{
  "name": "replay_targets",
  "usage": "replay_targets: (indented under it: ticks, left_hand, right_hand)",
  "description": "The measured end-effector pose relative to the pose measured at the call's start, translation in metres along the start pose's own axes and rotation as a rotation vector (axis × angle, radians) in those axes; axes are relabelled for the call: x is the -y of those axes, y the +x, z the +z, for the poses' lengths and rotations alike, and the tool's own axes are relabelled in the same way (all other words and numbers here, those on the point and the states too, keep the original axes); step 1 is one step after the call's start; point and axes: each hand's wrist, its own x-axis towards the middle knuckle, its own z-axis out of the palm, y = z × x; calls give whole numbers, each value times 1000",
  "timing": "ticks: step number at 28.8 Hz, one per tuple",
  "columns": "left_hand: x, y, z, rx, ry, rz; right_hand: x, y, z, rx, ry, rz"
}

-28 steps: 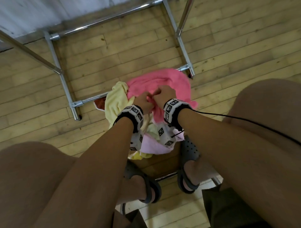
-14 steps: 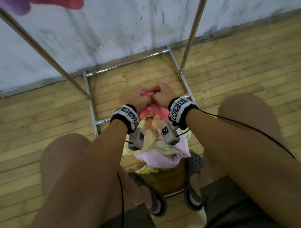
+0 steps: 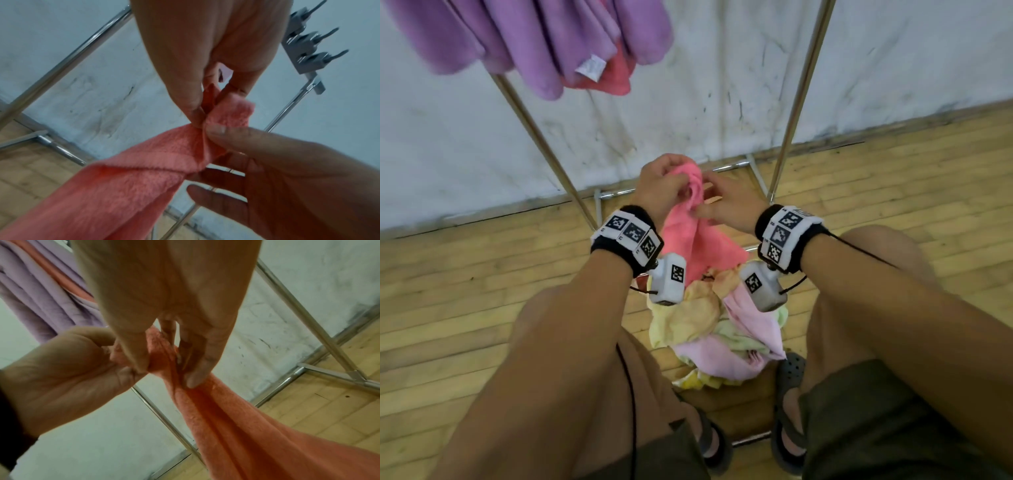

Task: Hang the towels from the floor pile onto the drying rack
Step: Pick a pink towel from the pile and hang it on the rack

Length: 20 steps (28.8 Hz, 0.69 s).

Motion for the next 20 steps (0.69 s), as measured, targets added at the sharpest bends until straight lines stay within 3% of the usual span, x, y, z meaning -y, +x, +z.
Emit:
replay_targets:
  ticks: [4, 6, 11, 15, 20]
  left_hand:
    - [-13, -7, -2, 27, -98, 45]
    - [-13, -4, -10, 5, -117, 22]
    - [-3, 2, -27, 47, 112, -10]
    - [0, 6, -25, 191, 239, 82]
    - [-2, 10, -22, 164, 221, 169]
  right_hand:
    - [13, 5, -2, -60, -58, -19]
    - [14, 7, -7, -63, 54, 0]
    - [15, 11, -10, -163, 301, 39]
    - [12, 19, -10, -165, 230, 64]
    - [14, 25, -5, -219, 203, 52]
